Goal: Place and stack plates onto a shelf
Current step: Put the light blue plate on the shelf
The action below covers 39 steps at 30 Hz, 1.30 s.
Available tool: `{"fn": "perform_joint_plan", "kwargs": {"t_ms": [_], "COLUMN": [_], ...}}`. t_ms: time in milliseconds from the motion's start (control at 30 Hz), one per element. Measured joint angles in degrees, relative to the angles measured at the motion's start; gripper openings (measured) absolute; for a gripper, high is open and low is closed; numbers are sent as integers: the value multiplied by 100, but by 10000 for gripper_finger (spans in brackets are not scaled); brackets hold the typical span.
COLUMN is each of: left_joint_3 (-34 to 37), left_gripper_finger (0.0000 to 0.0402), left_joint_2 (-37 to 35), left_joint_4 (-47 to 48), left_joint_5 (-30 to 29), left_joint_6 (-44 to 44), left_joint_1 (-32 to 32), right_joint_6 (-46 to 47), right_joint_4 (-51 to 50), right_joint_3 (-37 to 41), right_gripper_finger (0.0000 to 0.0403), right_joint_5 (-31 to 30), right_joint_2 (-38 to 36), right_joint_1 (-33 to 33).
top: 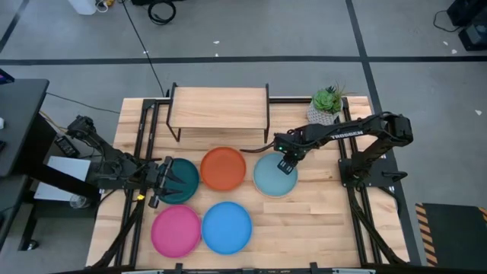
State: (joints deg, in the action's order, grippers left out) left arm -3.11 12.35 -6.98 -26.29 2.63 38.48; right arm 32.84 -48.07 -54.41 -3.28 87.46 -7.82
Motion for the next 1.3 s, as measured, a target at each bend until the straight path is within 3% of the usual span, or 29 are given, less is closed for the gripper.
{"fn": "perform_joint_plan", "kwargs": {"t_ms": [233, 733, 1300], "left_joint_3": [0, 0, 0], "left_gripper_finger": [142, 142, 142], "left_joint_2": [-1, -1, 1], "left_joint_4": [-2, -2, 0], "left_joint_5": [0, -2, 1], "left_joint_6": [0, -13, -22], "left_joint_1": [0, 0, 1], "right_joint_6": [-1, 27, 4], "right_joint_4": [-5, 5, -472], "right_joint_3": [0, 0, -553], "right_gripper_finger": [96, 24, 23], "right_joint_5": [-73, -49, -75], "right_joint_2": [94, 94, 94], "right_joint_1": [18, 20, 20]}}
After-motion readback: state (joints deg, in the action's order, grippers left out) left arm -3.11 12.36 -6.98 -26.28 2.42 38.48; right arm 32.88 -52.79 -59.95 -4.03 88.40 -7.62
